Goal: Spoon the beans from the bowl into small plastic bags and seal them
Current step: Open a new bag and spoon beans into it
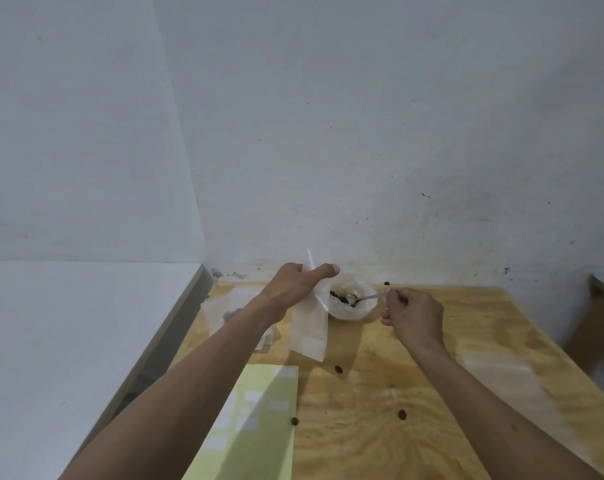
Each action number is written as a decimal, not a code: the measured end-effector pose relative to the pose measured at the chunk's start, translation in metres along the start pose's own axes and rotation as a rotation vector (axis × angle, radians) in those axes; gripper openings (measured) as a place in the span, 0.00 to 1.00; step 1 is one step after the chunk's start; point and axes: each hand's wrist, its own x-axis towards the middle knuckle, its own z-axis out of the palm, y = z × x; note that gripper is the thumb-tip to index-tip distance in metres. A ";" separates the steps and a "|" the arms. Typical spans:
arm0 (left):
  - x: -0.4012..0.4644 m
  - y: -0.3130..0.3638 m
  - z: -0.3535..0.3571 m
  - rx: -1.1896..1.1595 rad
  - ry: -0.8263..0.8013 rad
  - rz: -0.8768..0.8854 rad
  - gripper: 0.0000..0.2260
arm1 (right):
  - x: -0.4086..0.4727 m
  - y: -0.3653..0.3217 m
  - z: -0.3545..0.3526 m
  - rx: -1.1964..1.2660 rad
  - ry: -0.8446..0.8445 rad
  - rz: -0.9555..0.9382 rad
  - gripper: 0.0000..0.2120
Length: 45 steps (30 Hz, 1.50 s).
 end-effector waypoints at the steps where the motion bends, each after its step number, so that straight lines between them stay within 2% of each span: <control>1: -0.002 0.001 0.001 0.025 0.005 0.007 0.22 | 0.003 -0.002 0.000 -0.048 0.003 -0.046 0.18; 3: -0.003 0.001 0.001 0.053 0.010 0.042 0.25 | 0.006 -0.005 0.000 -0.179 0.010 -0.092 0.19; 6: -0.003 0.007 0.005 0.053 -0.020 0.095 0.27 | 0.001 -0.006 0.006 -0.230 0.019 0.012 0.23; 10: -0.001 0.013 0.015 0.076 -0.082 0.133 0.26 | -0.003 -0.004 0.016 0.000 0.052 0.387 0.20; 13: 0.002 0.009 0.011 0.105 -0.049 0.143 0.24 | 0.002 -0.004 0.016 0.126 0.077 0.485 0.18; 17: 0.002 -0.008 -0.006 0.139 -0.036 0.088 0.25 | 0.007 -0.003 0.008 0.154 0.075 0.457 0.17; 21: -0.001 -0.026 -0.014 0.191 -0.019 0.074 0.39 | 0.007 -0.006 0.000 0.174 0.074 0.406 0.16; 22: -0.002 -0.027 -0.014 0.191 -0.014 0.073 0.39 | 0.007 -0.007 -0.003 0.179 0.074 0.397 0.15; 26: -0.005 -0.028 -0.012 0.159 0.014 0.128 0.22 | 0.006 -0.015 -0.014 0.196 0.070 0.369 0.14; 27: -0.007 -0.028 -0.010 0.171 0.038 0.136 0.22 | 0.007 -0.017 -0.016 0.197 0.068 0.360 0.14; 30: -0.006 -0.032 -0.008 0.245 0.074 0.140 0.32 | 0.008 -0.028 -0.026 0.195 0.055 0.325 0.14; 32: -0.013 -0.033 -0.007 0.284 0.079 0.157 0.35 | 0.011 -0.037 -0.035 0.198 0.050 0.292 0.14; 40: -0.026 -0.033 0.004 0.323 0.109 0.204 0.36 | 0.020 -0.069 -0.053 0.271 0.015 0.195 0.12; 45: -0.029 -0.025 0.006 0.342 0.121 0.226 0.32 | 0.011 -0.079 -0.051 0.146 -0.083 0.033 0.13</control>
